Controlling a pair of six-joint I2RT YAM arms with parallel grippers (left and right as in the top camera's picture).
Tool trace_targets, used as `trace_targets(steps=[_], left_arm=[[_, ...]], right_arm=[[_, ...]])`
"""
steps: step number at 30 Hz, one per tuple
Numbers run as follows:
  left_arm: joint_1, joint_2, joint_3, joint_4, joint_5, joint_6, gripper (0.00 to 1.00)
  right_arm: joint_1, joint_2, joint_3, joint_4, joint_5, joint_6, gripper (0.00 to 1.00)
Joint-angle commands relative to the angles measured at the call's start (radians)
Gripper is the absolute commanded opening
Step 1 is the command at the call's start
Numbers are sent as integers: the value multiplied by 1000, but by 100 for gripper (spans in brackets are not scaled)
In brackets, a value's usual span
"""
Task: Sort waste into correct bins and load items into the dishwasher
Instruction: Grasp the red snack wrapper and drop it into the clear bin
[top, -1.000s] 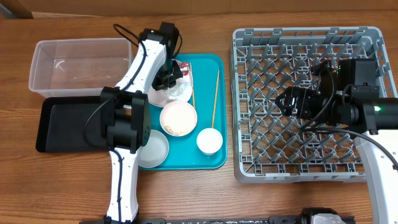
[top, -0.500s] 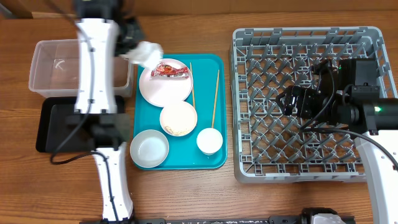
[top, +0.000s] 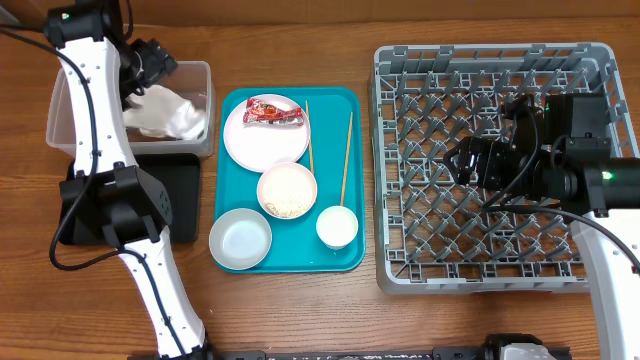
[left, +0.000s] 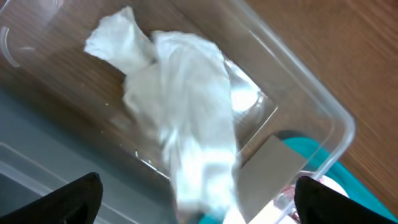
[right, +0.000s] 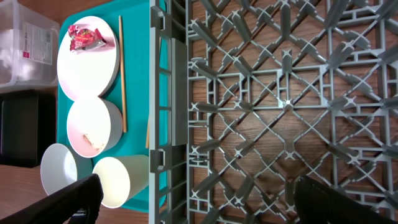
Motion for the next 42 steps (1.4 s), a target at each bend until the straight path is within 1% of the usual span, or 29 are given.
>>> trace_targets(steps=[1, 5, 7, 8, 10, 14, 18, 23, 27, 28, 31, 35, 38, 42], left_arm=[[-19, -38, 69, -9, 18, -8, 100], [-77, -64, 119, -8, 79, 46, 96], [-158, -62, 119, -16, 85, 45, 91], [-216, -56, 110, -14, 63, 43, 90], [-281, -46, 98, -5, 11, 6, 87], [-402, 8, 96, -3, -122, -139, 81], [-473, 77, 96, 17, -135, -182, 78], [-480, 171, 96, 37, -116, -249, 76], [-463, 225, 96, 27, -23, -256, 71], [-459, 240, 96, 16, -1, -259, 68], [-450, 258, 96, -29, -9, -292, 63], [-445, 258, 96, -46, -15, -292, 58], [-444, 274, 95, -50, -40, -285, 58], [-439, 338, 94, -37, -25, -285, 57]], right_arm=[[-3, -19, 22, 7, 6, 0, 100], [-3, -19, 22, 7, 6, 0, 100], [-3, -19, 22, 7, 6, 0, 100], [-3, -19, 22, 7, 6, 0, 100], [-3, -19, 22, 7, 6, 0, 100], [-3, -19, 21, 5, 6, 0, 100], [-3, -19, 21, 5, 6, 0, 100], [-3, -19, 20, 5, 6, 0, 100], [-3, -18, 20, 5, 10, 0, 100], [-3, -18, 20, 4, 13, 0, 100], [-3, -18, 20, 4, 13, 0, 100], [-3, -18, 20, 5, 14, 0, 100], [-3, -18, 20, 3, 13, 0, 100], [-3, -18, 20, 5, 14, 0, 100]])
